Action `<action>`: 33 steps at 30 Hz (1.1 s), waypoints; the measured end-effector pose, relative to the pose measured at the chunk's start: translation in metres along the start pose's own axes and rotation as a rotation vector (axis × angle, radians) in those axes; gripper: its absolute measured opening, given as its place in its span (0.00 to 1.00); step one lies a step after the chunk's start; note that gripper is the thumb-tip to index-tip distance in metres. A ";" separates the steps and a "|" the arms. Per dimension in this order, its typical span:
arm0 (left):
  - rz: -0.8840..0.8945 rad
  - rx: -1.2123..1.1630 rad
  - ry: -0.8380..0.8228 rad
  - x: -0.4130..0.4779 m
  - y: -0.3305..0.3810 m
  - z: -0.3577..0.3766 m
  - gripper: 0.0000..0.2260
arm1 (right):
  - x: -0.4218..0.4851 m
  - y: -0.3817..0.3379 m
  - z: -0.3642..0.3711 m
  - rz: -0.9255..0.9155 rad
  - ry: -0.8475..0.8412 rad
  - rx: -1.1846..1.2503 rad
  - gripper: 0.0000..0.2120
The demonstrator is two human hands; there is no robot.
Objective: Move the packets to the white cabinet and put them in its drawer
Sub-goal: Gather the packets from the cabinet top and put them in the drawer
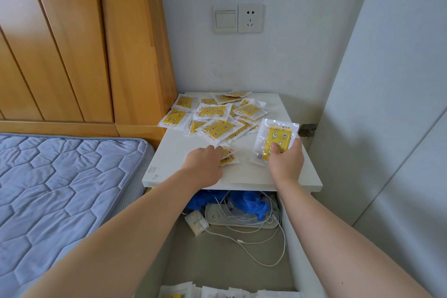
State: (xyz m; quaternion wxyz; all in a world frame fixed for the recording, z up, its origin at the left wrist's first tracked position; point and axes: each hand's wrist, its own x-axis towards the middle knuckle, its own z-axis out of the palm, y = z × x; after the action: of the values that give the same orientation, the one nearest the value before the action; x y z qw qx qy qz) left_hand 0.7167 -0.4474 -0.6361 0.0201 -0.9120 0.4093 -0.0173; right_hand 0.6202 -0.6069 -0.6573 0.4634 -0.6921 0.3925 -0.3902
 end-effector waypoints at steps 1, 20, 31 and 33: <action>0.015 0.031 -0.022 0.001 0.000 -0.002 0.14 | 0.000 0.000 0.000 0.001 -0.002 0.001 0.13; -0.023 -0.254 -0.360 0.034 -0.010 -0.033 0.32 | 0.003 0.006 0.002 -0.012 -0.009 0.003 0.12; -0.025 -0.138 -0.403 0.032 0.000 -0.038 0.29 | 0.005 0.007 0.001 -0.002 -0.022 0.028 0.11; -0.026 -0.143 -0.388 0.032 0.004 -0.036 0.25 | 0.006 0.007 -0.002 -0.007 -0.055 0.031 0.10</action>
State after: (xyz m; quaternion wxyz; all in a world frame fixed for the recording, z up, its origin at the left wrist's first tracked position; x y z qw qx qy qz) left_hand 0.7331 -0.4747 -0.5996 0.0334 -0.9025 0.3863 0.1875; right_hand 0.6198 -0.6148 -0.6624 0.4831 -0.6967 0.3712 -0.3787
